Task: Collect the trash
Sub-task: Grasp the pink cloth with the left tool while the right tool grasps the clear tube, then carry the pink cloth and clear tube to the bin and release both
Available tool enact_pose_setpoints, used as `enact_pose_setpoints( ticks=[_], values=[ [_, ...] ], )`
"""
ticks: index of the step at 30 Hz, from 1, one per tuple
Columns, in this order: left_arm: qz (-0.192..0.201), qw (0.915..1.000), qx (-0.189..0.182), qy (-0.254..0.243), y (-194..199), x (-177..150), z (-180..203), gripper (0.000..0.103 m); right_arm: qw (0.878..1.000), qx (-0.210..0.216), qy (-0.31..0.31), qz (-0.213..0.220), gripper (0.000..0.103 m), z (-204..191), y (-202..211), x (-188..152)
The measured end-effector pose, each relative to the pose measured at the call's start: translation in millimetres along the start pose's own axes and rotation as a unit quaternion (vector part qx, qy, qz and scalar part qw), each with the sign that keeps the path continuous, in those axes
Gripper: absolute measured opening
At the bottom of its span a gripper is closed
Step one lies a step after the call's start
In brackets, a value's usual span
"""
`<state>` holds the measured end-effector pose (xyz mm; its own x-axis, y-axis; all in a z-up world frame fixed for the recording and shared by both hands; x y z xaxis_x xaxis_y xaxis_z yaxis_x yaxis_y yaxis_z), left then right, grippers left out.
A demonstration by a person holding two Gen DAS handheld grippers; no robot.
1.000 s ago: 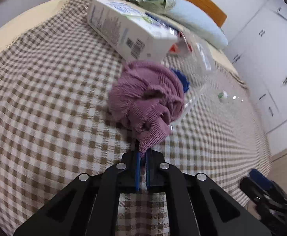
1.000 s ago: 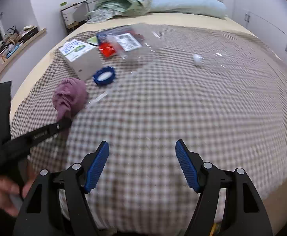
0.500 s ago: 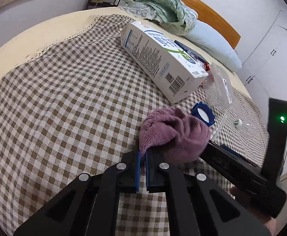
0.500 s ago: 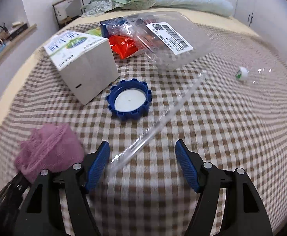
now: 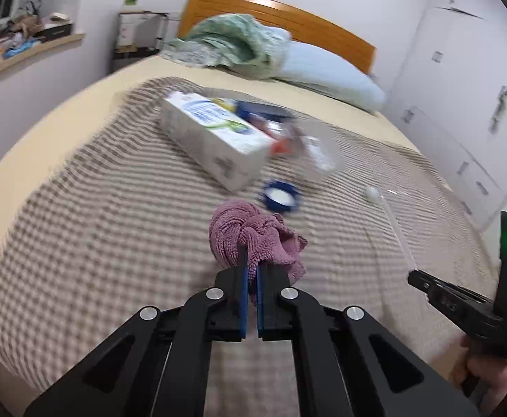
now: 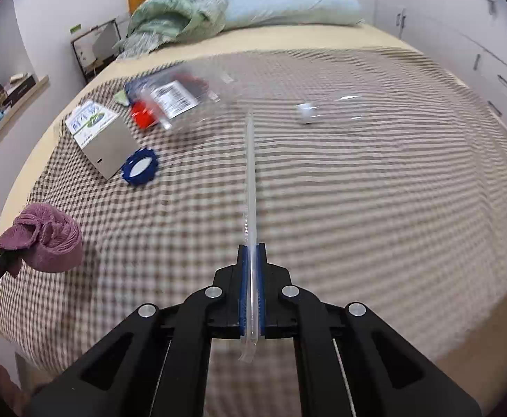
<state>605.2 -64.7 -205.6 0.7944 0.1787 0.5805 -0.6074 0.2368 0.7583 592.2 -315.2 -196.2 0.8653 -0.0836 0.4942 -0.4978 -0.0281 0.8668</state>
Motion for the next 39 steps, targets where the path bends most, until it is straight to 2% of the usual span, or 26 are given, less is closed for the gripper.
enact_pose_setpoints(
  ticks=[2, 7, 11, 14, 17, 19, 22, 25, 28, 33, 34, 35, 36, 37, 39],
  values=[
    [-0.013, 0.9996, -0.024, -0.009, 10.4, -12.9, 21.8, 0.0, 1.0, -0.001, -0.011, 0.007, 0.005, 18.9, 16.2, -9.2],
    [-0.019, 0.9954, -0.047, -0.082, 37.1, -42.4, 90.1, 0.0, 0.999, -0.008, -0.041, 0.022, 0.005, 69.1, 51.2, -40.3],
    [-0.023, 0.9864, -0.078, -0.143, 52.3, -68.6, 151.2, 0.0, 0.997, -0.038, -0.057, 0.02, 0.005, 116.1, 68.4, -82.4],
    [-0.052, 0.9755, -0.106, -0.186, 50.3, -101.3, 195.6, 0.0, 0.995, -0.06, -0.08, 0.001, 0.005, 162.8, 75.3, -129.9],
    [-0.096, 0.9604, -0.123, -0.231, 36.2, -142.7, 237.0, 0.0, 0.99, -0.076, -0.115, -0.034, 0.005, 209.4, 72.3, -188.2],
    [-0.132, 0.947, -0.136, -0.259, 24.3, -175.2, 261.7, 0.001, 0.984, -0.076, -0.142, -0.07, 0.005, 235.6, 62.9, -237.1],
    [-0.19, 0.927, -0.152, -0.285, 3.3, -219.9, 286.6, 0.001, 0.972, -0.079, -0.175, -0.134, 0.005, 259.0, 37.4, -307.8],
    [-0.237, 0.9099, -0.148, -0.306, -17.5, -259.0, 300.1, 0.001, 0.957, -0.067, -0.2, -0.198, 0.005, 267.2, 2.2, -373.6],
    [-0.276, 0.8935, -0.139, -0.326, -35.7, -294.6, 308.5, 0.001, 0.943, -0.054, -0.215, -0.249, 0.005, 269.4, -33.9, -418.0],
    [-0.338, 0.8699, -0.122, -0.338, -67.8, -337.7, 309.3, 0.001, 0.924, -0.068, -0.232, -0.297, 0.006, 279.1, -83.4, -455.3],
    [-0.347, 0.8662, -0.12, -0.339, -71.3, -344.3, 310.0, 0.001, 0.921, -0.082, -0.229, -0.304, 0.015, 282.5, -91.6, -458.8],
    [-0.354, 0.8632, -0.115, -0.341, -76.8, -350.6, 309.7, 0.001, 0.92, -0.095, -0.224, -0.307, 0.035, 284.4, -97.4, -460.0],
    [-0.359, 0.8599, -0.106, -0.347, -83.5, -358.0, 310.2, 0.001, 0.921, -0.1, -0.221, -0.306, 0.049, 285.6, -102.5, -460.4],
    [-0.364, 0.8549, -0.1, -0.356, -89.9, -366.1, 311.7, 0.001, 0.922, -0.099, -0.224, -0.299, 0.059, 286.7, -104.2, -459.9],
    [-0.376, 0.8467, -0.083, -0.367, -103.8, -379.3, 314.5, 0.001, 0.924, -0.097, -0.232, -0.289, 0.059, 289.8, -102.1, -461.6]
  ],
)
Point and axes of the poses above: each gripper's, at about its wrist camera, not at the fingertips, and y roughly against the way its jaws point, z to its right, x to its top, the point moved 8 cm from there along -y, roughly the way its jaws point, and after that the axes turned 8 degrees about -z, right-handed, at the moved point
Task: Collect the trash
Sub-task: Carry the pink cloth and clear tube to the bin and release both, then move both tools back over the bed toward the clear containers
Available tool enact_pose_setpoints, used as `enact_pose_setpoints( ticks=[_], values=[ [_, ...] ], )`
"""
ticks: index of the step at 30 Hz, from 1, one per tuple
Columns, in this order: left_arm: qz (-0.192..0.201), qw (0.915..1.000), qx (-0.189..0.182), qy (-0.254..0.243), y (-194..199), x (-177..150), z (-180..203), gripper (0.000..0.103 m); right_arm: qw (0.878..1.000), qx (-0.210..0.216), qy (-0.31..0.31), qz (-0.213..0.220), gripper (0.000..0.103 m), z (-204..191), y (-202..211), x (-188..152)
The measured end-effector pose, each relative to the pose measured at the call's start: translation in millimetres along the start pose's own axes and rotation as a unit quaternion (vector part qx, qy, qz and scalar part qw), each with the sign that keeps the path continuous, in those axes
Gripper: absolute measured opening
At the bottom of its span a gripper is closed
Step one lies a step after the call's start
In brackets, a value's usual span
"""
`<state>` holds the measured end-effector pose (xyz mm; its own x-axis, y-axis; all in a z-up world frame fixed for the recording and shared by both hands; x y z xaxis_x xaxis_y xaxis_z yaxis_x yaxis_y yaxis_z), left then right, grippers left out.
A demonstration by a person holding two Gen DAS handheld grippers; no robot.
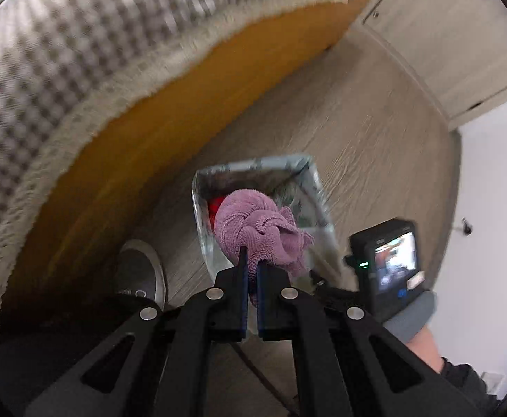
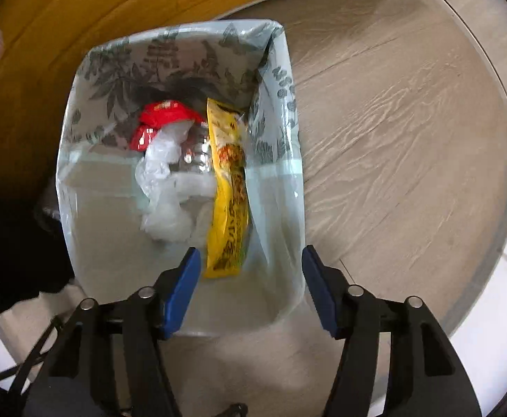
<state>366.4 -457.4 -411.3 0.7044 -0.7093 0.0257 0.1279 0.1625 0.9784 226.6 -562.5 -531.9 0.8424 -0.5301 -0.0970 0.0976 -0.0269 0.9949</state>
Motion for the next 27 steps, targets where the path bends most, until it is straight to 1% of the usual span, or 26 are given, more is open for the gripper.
enact_pose_setpoints(
  ticks=[1, 3, 5, 7, 8, 9, 11, 12, 13, 14, 15, 16, 17, 18, 19, 21, 23, 27],
  values=[
    [-0.014, 0.9999, -0.003, -0.001, -9.4, 1.6, 2.0, 0.001, 1.0, 0.001, -0.006, 0.007, 0.059, 4.2, 3.3, -0.3],
    [-0.048, 0.9985, -0.024, 0.007, -25.5, 2.7, 4.5, 0.001, 1.0, 0.004, -0.018, 0.021, 0.059, 14.4, 10.4, -0.6],
    [-0.077, 0.9962, -0.039, 0.004, -37.5, -1.1, 6.8, 0.001, 0.999, 0.012, -0.031, 0.028, 0.059, 26.4, 16.9, -2.1],
    [-0.116, 0.9925, -0.04, -0.001, -58.8, -5.9, 11.1, 0.001, 0.998, 0.022, -0.047, 0.034, 0.059, 37.5, 23.5, -3.6],
    [-0.14, 0.9896, -0.035, -0.001, -72.4, -10.1, 12.6, 0.001, 0.998, 0.024, -0.052, 0.036, 0.059, 41.5, 26.0, -3.6],
    [-0.156, 0.9872, -0.034, 0.001, -81.9, -14.5, 15.2, 0.001, 0.997, 0.024, -0.057, 0.04, 0.059, 46.6, 29.9, -3.1],
    [-0.197, 0.9796, -0.038, 0.001, -103.9, -25.2, 21.5, 0.001, 0.996, 0.024, -0.067, 0.047, 0.059, 53.6, 34.6, -1.8],
    [-0.219, 0.9752, -0.036, 0.003, -114.1, -32.8, 25.0, 0.003, 0.996, 0.024, -0.071, 0.049, 0.059, 57.7, 37.8, 0.7],
    [-0.236, 0.9713, -0.031, 0.01, -124.4, -40.2, 25.4, 0.008, 0.996, 0.024, -0.073, 0.052, 0.059, 58.8, 38.5, 1.8],
    [-0.246, 0.9689, -0.023, 0.016, -131.8, -47.3, 23.4, 0.02, 0.995, 0.024, -0.075, 0.054, 0.059, 60.8, 39.9, 3.0],
    [-0.264, 0.9643, -0.004, 0.019, -141.5, -55.6, 21.3, 0.066, 0.996, 0.023, -0.076, 0.051, 0.059, 62.7, 39.6, 4.2],
    [-0.28, 0.9595, 0.024, 0.014, -149.1, -62.5, 17.6, 0.084, 0.996, 0.019, -0.077, 0.046, 0.059, 64.5, 38.2, 4.7],
    [-0.281, 0.9589, 0.038, 0.006, -151.0, -65.1, 15.9, 0.084, 0.996, 0.016, -0.079, 0.042, 0.059, 64.9, 36.7, 5.0],
    [-0.277, 0.9598, 0.043, -0.004, -150.8, -64.1, 15.8, 0.084, 0.996, 0.017, -0.079, 0.039, 0.059, 63.7, 35.8, 5.7],
    [-0.272, 0.9616, 0.04, -0.004, -147.9, -60.4, 14.7, 0.084, 0.996, 0.019, -0.075, 0.035, 0.059, 62.8, 35.0, 6.1],
    [-0.247, 0.968, 0.031, 0.026, -138.8, -50.2, 7.3, 0.084, 0.998, 0.015, -0.061, 0.03, 0.059, 59.3, 37.0, 4.9],
    [-0.223, 0.9723, 0.035, 0.06, -132.3, -41.8, -5.6, 0.085, 0.999, 0.009, -0.044, 0.021, 0.059, 52.1, 37.3, -0.3],
    [-0.215, 0.9723, 0.022, 0.089, -125.3, -40.6, -16.5, 0.085, 1.0, 0.005, -0.023, 0.017, 0.059, 39.9, 39.7, -9.3]
  ],
)
Point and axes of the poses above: each gripper's, at about its wrist camera, not at the fingertips, and y roughly against the way its jaws point, z to its right, x to its top, the point moved 8 cm from there along -y, roughly the way its jaws point, and after that the axes turned 8 degrees about -z, right-handed, at the moved point
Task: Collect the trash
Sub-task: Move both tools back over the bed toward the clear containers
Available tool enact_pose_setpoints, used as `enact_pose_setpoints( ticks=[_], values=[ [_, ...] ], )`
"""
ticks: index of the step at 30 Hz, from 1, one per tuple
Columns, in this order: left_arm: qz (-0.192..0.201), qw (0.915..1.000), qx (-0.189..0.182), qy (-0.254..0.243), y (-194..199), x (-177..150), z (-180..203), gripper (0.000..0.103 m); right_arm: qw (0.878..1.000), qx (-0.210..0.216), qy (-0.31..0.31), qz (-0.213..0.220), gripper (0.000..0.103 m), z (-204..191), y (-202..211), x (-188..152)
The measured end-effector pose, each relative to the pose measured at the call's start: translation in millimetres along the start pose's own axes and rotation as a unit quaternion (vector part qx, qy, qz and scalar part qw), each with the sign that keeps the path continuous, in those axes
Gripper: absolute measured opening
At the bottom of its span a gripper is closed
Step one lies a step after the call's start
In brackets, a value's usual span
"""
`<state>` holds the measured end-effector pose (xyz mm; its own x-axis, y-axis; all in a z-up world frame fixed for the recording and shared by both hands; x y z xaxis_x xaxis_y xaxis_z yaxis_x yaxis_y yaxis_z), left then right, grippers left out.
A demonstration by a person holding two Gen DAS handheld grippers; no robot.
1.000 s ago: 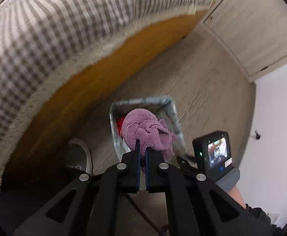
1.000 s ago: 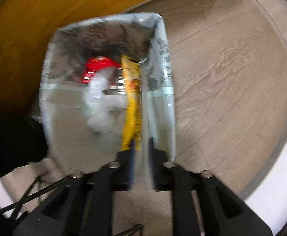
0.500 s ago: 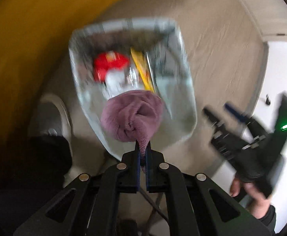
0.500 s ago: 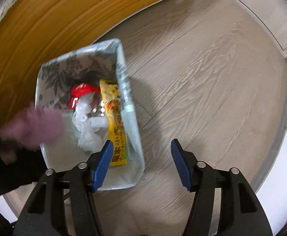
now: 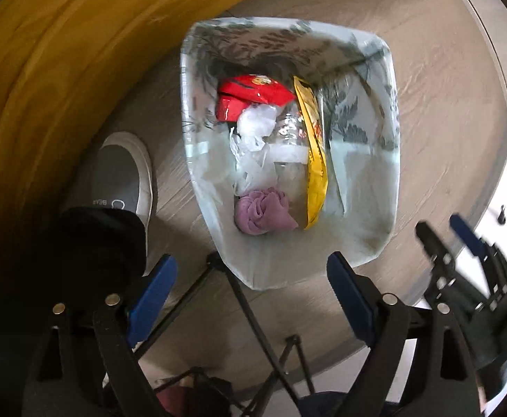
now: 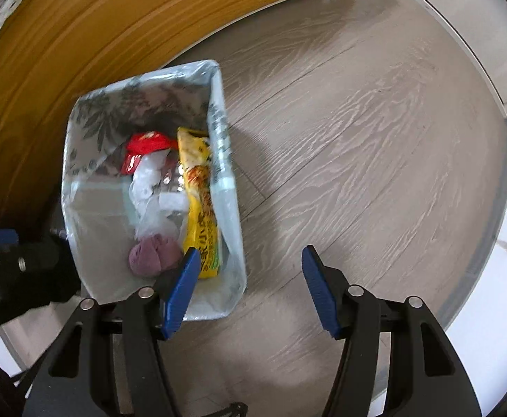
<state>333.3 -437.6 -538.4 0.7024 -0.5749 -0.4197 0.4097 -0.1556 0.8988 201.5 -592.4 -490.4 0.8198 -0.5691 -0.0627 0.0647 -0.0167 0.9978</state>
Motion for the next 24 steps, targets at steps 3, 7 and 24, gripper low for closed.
enact_pose_setpoints(
  ticks=[3, 7, 24],
  values=[
    [0.008, 0.9999, -0.003, -0.011, 6.3, -0.1, 5.7, 0.085, 1.0, -0.004, 0.004, -0.003, 0.059, -4.4, 2.2, -6.5],
    [0.034, 0.9984, 0.032, -0.033, 17.8, 1.6, 6.3, 0.085, 1.0, -0.02, 0.013, -0.004, 0.059, -8.8, 10.2, -9.5],
    [0.4, 0.9149, -0.049, -0.028, 299.1, -55.4, -80.7, 0.086, 0.985, -0.037, 0.033, 0.163, 0.059, -70.8, 185.1, 91.9]
  ],
)
Point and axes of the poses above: each gripper's, at about its wrist camera, not at the fingertips, and y roughly against the way its jaws point, z to its right, x to its top, the point moved 8 cm from there along -y, roughly the way its jaws point, and after that the axes turned 8 degrees about -z, right-handed, at the moved point
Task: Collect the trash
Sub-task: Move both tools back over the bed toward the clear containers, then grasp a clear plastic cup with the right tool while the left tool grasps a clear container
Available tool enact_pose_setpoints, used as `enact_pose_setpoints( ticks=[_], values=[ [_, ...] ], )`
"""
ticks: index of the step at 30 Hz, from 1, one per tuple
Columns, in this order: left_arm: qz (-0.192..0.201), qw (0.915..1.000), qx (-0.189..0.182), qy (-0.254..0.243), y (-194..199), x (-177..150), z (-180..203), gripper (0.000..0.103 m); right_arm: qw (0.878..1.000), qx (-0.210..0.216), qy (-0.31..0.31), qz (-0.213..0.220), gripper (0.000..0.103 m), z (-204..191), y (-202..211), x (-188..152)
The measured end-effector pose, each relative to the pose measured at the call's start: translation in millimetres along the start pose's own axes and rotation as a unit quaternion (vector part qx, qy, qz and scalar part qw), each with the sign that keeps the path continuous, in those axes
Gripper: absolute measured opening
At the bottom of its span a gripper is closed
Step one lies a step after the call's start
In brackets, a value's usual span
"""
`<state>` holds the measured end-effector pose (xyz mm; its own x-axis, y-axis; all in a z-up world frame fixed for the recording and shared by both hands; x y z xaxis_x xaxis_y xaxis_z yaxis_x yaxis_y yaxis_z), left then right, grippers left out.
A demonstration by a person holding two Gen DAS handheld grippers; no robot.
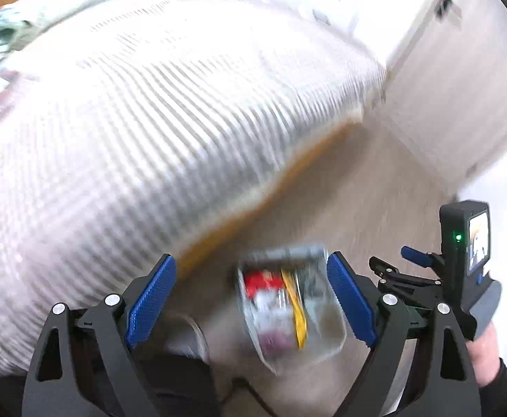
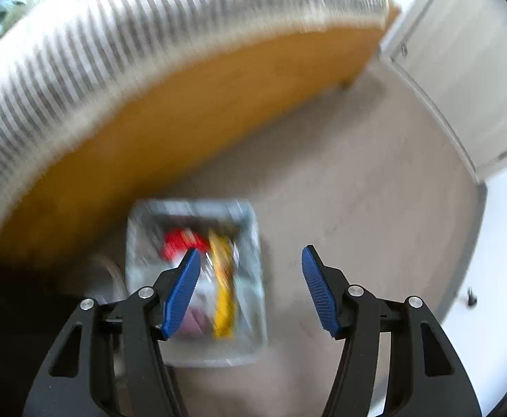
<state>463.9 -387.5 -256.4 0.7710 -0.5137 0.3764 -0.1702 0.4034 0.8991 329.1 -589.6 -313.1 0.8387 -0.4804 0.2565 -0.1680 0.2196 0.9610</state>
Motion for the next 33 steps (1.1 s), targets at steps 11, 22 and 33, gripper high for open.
enact_pose_setpoints(
  ticks=[11, 22, 33],
  values=[
    [0.157, 0.9774, 0.018, 0.14, 112.6, 86.3, -193.7, 0.087, 0.985, 0.067, 0.096, 0.125, 0.063, -149.8, 84.0, 168.2],
    [0.161, 0.9648, 0.051, 0.201, 121.7, 155.8, -363.2, 0.087, 0.964, 0.151, 0.169, 0.14, 0.065, -275.0, 67.0, 298.0],
    [0.053, 0.965, 0.024, 0.256, 66.3, 210.7, -447.4, 0.087, 0.946, 0.247, 0.195, 0.074, 0.066, -371.7, 7.8, 386.0]
  ],
)
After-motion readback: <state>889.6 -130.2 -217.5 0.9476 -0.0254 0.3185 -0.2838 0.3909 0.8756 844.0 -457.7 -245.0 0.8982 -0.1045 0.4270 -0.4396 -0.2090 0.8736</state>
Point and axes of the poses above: each gripper's, at about its wrist camera, not at the fingertips, and y roughly against the way its jaws point, z to its right, x to its top, the point moved 8 cm from there along -y, roughly the way its jaws point, and after that the axes turned 8 degrees about -z, right-handed, at the moved point
